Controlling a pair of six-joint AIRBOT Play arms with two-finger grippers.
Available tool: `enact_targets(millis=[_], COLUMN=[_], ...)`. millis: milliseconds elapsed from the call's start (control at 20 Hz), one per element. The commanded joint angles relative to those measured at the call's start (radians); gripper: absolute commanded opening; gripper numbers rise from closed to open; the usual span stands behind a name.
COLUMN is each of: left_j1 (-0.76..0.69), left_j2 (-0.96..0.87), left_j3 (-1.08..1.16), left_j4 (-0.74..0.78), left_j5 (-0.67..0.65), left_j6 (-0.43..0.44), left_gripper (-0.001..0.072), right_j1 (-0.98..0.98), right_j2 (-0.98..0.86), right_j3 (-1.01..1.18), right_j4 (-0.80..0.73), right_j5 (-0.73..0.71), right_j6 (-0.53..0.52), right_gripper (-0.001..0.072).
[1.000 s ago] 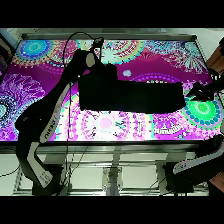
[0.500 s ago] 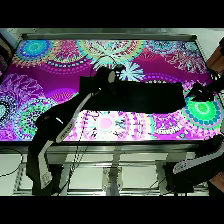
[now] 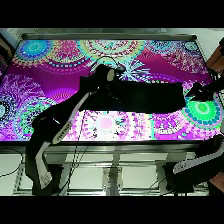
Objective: Fold the clothes and pants, and hang the long-sleeved shirts on hangers.
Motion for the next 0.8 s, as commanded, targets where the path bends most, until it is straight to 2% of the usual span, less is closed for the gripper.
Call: enact_targets(millis=[0, 200, 300, 500, 750], left_j1=[0.037, 0.049, 0.056, 0.124, 0.277], left_j2=[0.065, 0.100, 0.100, 0.144, 0.345], left_j3=[0.000, -0.001, -0.043, -0.253, -0.544], left_j4=[0.000, 0.022, 0.054, 0.057, 0.004], left_j5=[0.067, 0.262, 0.290, 0.316, 0.492], left_j6=[0.014, -0.029, -0.050, -0.050, -0.053], left_gripper=[0.0655, 0.0656, 0.0656, 0.0656, 0.0656], right_j1=[0.001, 0.001, 0.001, 0.001, 0.001], right_j2=[0.000, -0.001, 0.000, 0.000, 0.000], right_j3=[0.000, 0.000, 0.000, 0.000, 0.000], right_j4=[0.003, 0.004, 0.003, 0.003, 0.003], right_j5=[-0.003, -0.003, 0.002, 0.005, 0.005], right_j6=[-0.006, -0.006, -0.006, -0.026, -0.031], right_gripper=[0.0394, 0.0394, 0.0394, 0.0394, 0.0394])
